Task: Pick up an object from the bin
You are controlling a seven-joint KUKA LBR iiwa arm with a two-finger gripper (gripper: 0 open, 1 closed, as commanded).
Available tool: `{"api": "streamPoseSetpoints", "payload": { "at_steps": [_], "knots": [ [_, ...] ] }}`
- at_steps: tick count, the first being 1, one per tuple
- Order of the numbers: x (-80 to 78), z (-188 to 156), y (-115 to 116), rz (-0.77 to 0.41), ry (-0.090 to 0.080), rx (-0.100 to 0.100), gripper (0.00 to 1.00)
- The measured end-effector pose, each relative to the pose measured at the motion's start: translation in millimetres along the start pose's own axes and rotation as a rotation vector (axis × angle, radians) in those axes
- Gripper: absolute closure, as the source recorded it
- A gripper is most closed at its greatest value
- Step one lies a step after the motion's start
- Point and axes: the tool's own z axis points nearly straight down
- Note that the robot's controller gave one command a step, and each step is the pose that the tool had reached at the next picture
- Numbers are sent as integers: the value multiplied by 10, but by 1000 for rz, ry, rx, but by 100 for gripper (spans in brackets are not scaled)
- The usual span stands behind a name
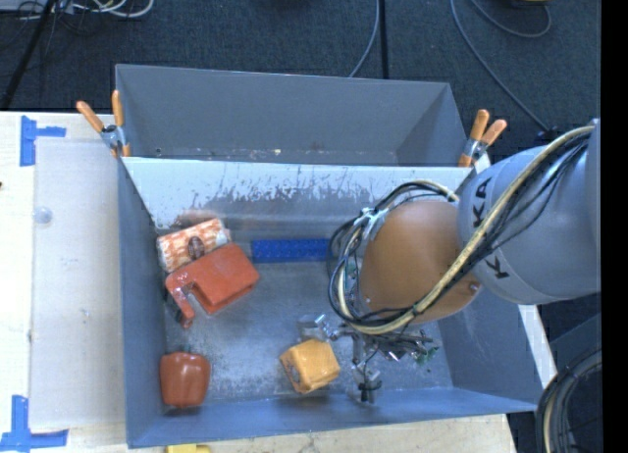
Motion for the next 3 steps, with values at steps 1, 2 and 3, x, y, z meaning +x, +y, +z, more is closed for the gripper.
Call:
{"api": "streamPoseSetpoints", "payload": {
  "at_steps": [1, 2, 3],
  "knots": [
    [-131, 83, 165, -213, -8, 0, 0],
    [-98, 137, 211, -515, -5, -1, 0],
    [-469, 151, 412, -683, -3, -1, 100]
  ]
}}
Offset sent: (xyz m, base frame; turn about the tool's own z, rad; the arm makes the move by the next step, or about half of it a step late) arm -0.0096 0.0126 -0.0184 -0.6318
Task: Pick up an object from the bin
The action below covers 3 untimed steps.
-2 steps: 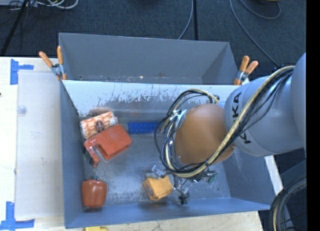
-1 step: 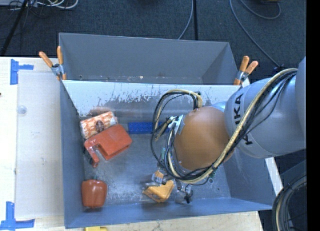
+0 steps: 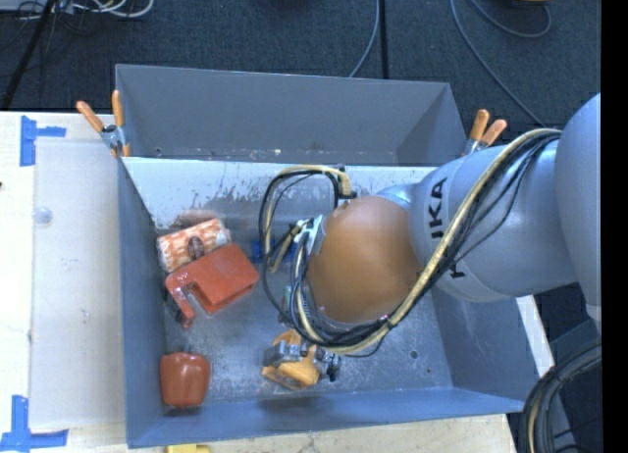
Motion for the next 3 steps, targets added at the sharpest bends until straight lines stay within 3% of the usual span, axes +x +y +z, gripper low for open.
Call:
{"api": "streamPoseSetpoints", "payload": {
  "at_steps": [1, 2, 3],
  "knots": [
    [1, 0, 0, 1, 0, 0, 100],
    [7, -414, -3, 12, 0, -7, 100],
    [-32, -784, -52, 7, -2, -1, 100]
  ]
}}
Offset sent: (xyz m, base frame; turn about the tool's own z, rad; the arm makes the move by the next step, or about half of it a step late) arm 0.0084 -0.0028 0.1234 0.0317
